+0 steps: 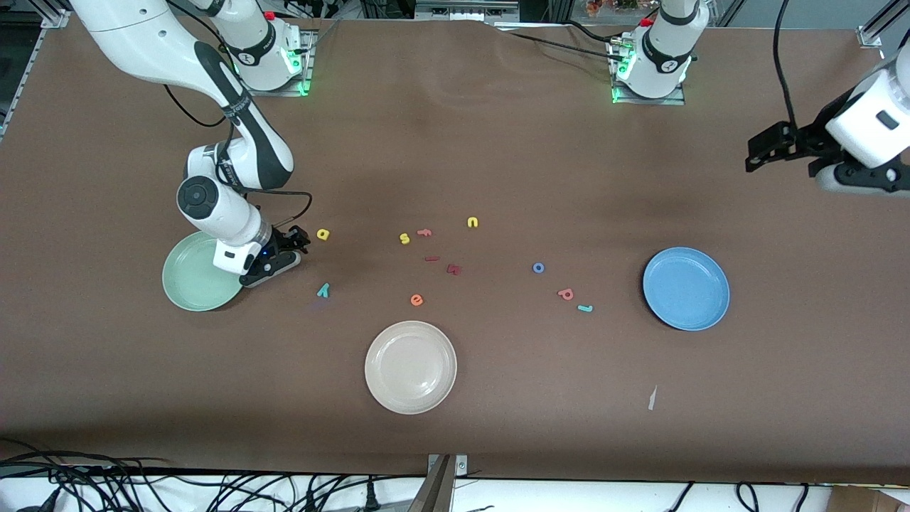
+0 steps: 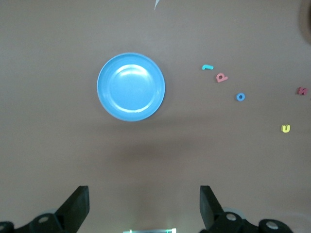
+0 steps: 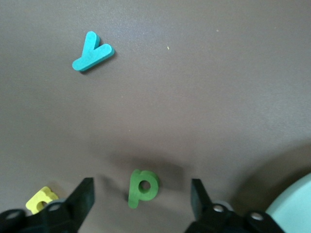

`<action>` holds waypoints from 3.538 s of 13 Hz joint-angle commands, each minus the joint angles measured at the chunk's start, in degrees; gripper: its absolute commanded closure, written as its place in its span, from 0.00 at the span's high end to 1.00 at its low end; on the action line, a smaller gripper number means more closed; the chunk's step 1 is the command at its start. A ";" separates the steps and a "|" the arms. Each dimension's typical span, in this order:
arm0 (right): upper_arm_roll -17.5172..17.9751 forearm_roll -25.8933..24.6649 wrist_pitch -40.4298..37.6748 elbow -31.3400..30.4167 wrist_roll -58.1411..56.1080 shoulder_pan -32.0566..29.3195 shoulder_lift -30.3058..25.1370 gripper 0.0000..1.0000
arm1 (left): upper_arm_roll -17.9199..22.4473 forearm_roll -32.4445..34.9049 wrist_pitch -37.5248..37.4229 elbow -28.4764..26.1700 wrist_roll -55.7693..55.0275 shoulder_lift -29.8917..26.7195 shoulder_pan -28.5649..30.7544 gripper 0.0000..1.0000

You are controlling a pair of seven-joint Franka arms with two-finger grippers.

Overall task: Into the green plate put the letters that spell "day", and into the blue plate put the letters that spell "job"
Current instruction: 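Grasp the green p with the right gripper while the left gripper reaches letters, then drop the green p on the green plate while the left gripper grasps cyan piece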

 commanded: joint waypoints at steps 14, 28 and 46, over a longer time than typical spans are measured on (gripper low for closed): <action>0.33 -0.21 0.70 0.88 -1.31 -0.43 1.60 0.05 | 0.47 -1.49 35.46 -17.42 -2.20 9.99 -11.08 1.00; -7.13 -4.25 -32.97 26.20 12.50 -2.80 8.28 0.05 | 3.98 1.49 54.19 -17.09 1.14 28.44 -16.63 0.88; 11.39 -0.92 -12.53 -2.86 65.04 -3.77 -10.61 1.00 | 4.16 2.02 64.23 -15.68 1.32 36.37 -17.95 0.49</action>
